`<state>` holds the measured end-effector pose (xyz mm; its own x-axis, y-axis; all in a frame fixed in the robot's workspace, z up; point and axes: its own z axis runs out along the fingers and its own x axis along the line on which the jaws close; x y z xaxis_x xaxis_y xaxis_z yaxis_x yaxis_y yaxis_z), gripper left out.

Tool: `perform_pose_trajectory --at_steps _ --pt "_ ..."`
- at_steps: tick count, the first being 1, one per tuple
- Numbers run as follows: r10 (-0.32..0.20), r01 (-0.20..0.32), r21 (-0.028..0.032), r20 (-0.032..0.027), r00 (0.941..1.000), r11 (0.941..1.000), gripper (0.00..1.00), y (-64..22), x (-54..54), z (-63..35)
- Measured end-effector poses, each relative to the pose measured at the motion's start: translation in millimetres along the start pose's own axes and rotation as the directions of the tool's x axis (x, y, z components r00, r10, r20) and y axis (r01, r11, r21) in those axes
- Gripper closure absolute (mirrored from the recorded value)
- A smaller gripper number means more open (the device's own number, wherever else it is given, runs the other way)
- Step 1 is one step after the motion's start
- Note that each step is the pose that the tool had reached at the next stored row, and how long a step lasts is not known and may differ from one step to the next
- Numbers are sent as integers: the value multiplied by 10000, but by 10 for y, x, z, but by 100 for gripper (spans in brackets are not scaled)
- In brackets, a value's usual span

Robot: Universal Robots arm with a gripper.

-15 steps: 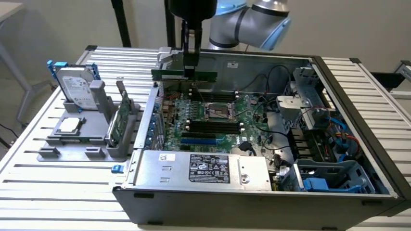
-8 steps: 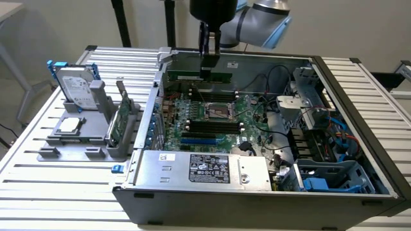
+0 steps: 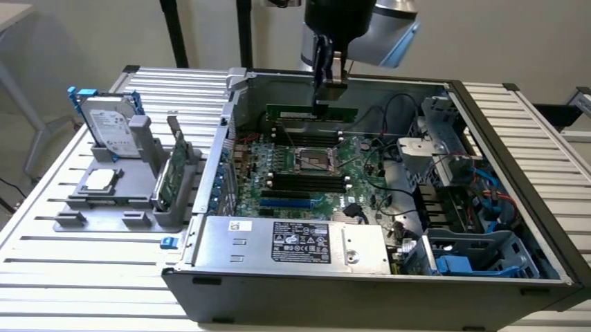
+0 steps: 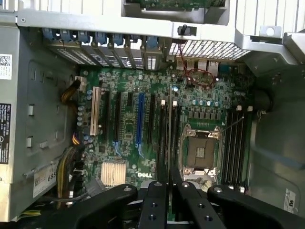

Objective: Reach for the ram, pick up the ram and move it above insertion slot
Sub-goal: 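Pick up the ram and move it above insertion slot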

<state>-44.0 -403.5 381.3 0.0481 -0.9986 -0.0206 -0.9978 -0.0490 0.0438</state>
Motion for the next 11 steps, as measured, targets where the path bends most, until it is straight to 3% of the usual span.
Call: perform_pose_trajectory --at_steps 3,11 --pt "0 0 -19 14 10000 10000 86 -55 10 4" --pt "1 -1 -24 16 10000 10000 86 -55 10 4"
